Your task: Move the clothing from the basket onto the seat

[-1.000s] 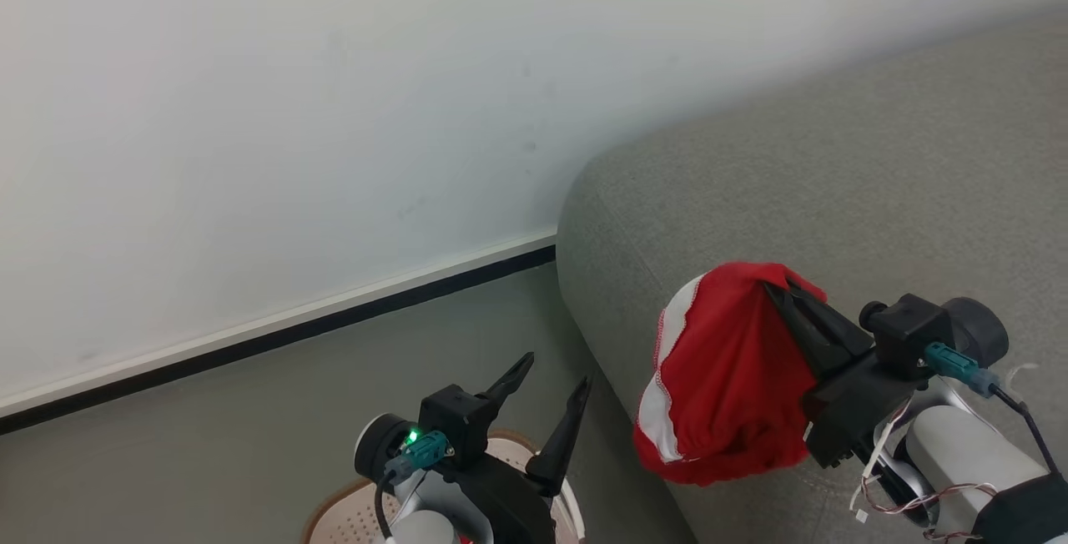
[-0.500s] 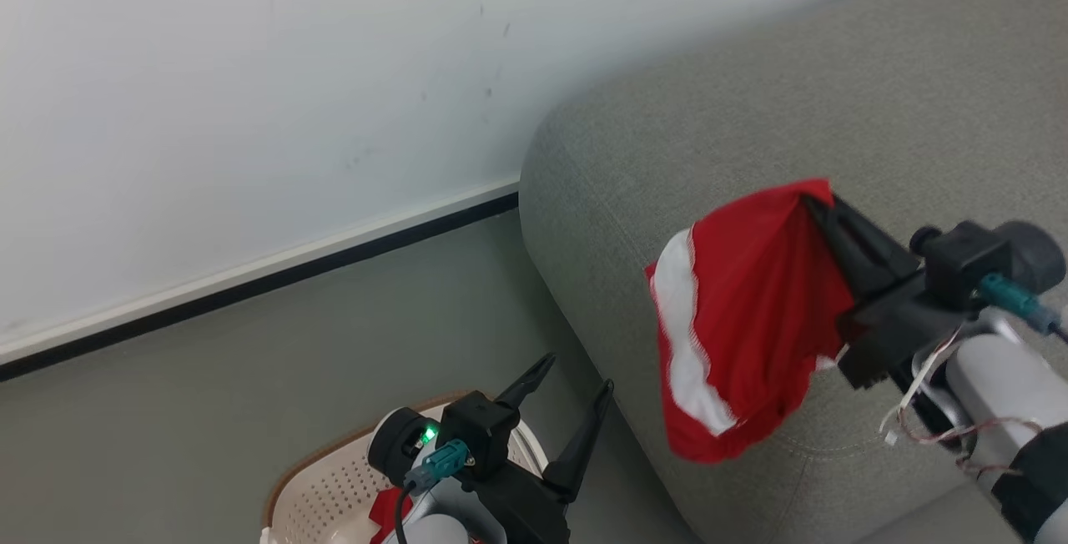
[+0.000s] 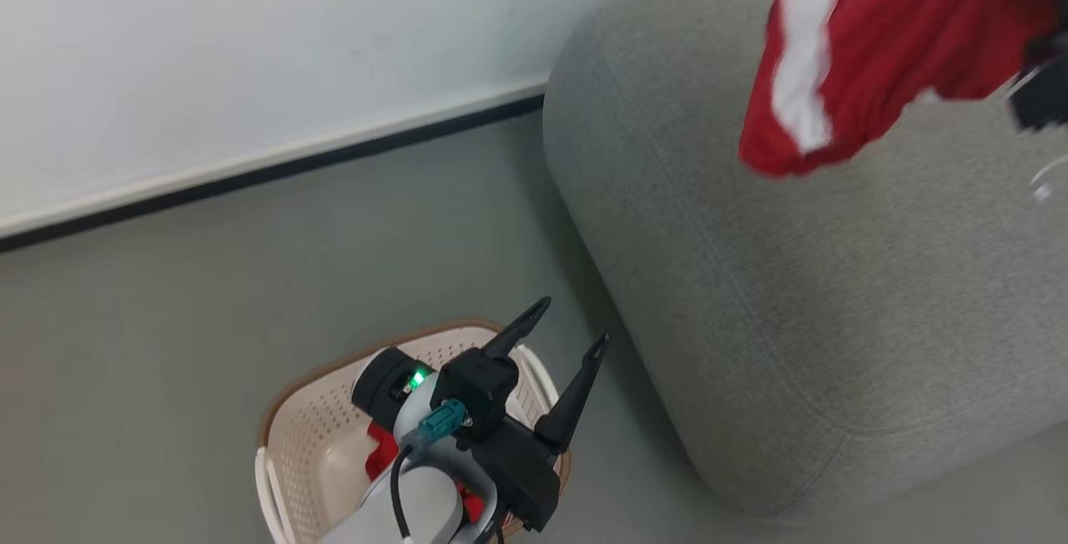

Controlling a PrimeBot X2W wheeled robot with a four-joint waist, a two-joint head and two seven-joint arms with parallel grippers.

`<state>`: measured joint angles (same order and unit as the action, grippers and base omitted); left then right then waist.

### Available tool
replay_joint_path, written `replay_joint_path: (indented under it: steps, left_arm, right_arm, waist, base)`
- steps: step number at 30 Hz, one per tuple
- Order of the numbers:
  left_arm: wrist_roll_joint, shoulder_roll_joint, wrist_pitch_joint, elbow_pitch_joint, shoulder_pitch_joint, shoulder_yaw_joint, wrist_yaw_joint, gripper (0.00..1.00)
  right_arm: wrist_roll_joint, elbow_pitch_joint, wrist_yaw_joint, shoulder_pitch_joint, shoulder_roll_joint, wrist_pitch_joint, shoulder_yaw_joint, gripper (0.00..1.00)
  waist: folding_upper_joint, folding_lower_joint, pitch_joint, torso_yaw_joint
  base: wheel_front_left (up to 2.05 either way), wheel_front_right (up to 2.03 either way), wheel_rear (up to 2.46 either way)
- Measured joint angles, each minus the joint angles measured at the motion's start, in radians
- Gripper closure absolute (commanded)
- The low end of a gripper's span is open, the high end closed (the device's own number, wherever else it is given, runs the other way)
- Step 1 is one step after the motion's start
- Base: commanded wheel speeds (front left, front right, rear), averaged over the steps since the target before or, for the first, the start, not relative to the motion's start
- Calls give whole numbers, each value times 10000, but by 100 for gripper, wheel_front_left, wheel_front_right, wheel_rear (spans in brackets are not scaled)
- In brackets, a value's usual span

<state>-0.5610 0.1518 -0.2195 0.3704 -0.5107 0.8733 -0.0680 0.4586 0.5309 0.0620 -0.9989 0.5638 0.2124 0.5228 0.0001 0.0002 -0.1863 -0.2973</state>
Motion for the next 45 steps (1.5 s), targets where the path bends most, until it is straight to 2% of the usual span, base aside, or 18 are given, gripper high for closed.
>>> replay_joint_path:
  steps: [4,13,23,31,36,42,43,44,45]
  left_arm:
    - [109,88,84,-240,-233,0,-42,0]
    - [598,489,253,-918,-834,-19,-125,0]
    - [1026,982,545,-1691,-1488,-128,-211,0]
    - [1417,1026,803,-1816,-2050,-65,-215,0]
    - [1503,924,830,-1877,-2237,29,-213,0]
    - [1578,1005,871,-1877,-2251,25,-255,0]
    - [1578,1018,871,-1850,-2251,12,-282,0]
    - [1578,1034,869,-1825,-2251,2,-282,0]
    - [1578,1035,867,-1799,-2251,-2,-282,0]
  right_arm:
    - [12,546,0,-778,280,-84,-372,100]
    - [77,1609,-12,-2204,462,-174,-708,100]
    - [94,2462,-416,-2707,456,-117,-1106,100]
    - [169,3540,-635,-2715,-224,36,-999,100]
    - [222,4161,-635,-2498,-500,50,-909,100]
    - [102,4533,-439,-2452,-1093,142,-414,100]
    - [40,4579,-426,-2452,-1149,167,-370,80]
    - [-8,4627,-403,-2452,-1191,182,-349,50]
    - [-19,4690,-343,-2452,-1202,194,-334,11]
  waist:
    - [0,0,-489,235]
    - [1,-1,-1659,719]
    - [1,0,-3025,868]
    - [3,0,-3961,782]
    - [2,0,-4277,775]
    - [1,0,-4584,800]
    - [1,-1,-4587,787]
    - [1,-1,-4579,769]
    - [0,-1,-4565,753]
  base:
    - [0,0,0]
    - [0,0,0]
    - [0,0,0]
    - [0,0,0]
    - [0,0,0]
    - [0,0,0]
    - [0,0,0]
    - [0,0,0]
    - [0,0,0]
